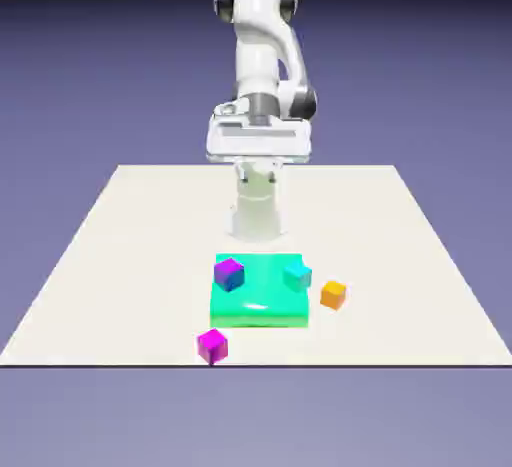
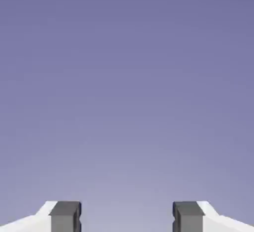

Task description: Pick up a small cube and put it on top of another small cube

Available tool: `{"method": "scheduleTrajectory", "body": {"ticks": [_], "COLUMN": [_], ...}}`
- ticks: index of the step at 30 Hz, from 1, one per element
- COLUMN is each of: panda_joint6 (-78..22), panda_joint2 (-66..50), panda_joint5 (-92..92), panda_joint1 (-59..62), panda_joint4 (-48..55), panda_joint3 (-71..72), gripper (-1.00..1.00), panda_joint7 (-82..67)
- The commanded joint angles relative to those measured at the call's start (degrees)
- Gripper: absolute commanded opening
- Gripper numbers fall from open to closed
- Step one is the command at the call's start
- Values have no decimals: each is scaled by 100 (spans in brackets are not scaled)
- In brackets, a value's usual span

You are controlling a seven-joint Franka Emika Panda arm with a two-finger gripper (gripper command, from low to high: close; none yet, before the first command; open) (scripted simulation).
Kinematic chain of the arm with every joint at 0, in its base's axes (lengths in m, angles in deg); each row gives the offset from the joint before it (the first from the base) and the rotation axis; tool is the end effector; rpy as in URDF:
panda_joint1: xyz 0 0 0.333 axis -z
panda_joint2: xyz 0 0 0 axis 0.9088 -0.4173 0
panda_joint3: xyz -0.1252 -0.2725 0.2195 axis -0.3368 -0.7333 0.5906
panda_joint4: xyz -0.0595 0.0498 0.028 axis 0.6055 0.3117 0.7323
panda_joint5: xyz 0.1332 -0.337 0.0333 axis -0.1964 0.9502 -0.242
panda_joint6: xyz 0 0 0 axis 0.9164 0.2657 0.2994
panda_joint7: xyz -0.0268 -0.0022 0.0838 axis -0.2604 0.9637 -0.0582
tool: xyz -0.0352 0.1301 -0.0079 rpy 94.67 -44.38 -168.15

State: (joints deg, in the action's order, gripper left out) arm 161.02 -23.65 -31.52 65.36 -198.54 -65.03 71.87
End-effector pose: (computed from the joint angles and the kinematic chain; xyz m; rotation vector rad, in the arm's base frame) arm 0.3684 0.0003 0.4982 -2.4914 1.0104 -0.9844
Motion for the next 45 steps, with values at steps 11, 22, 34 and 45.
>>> {"method": "scheduleTrajectory", "body": {"ticks": [11, 22, 34, 45], "panda_joint6": [-1632, -3263, -3216, -4463], "panda_joint2": [-2284, -4569, -6405, -4329], "panda_joint5": [-447, -895, -1211, -676], "panda_joint1": [655, 1309, 1579, 1194], "panda_joint4": [1624, 3248, 3954, 3025], "panda_joint3": [112, 223, 352, -48], "gripper": [0, 0, -100, -100], "panda_joint7": [1221, 2443, 2928, 2076]}}
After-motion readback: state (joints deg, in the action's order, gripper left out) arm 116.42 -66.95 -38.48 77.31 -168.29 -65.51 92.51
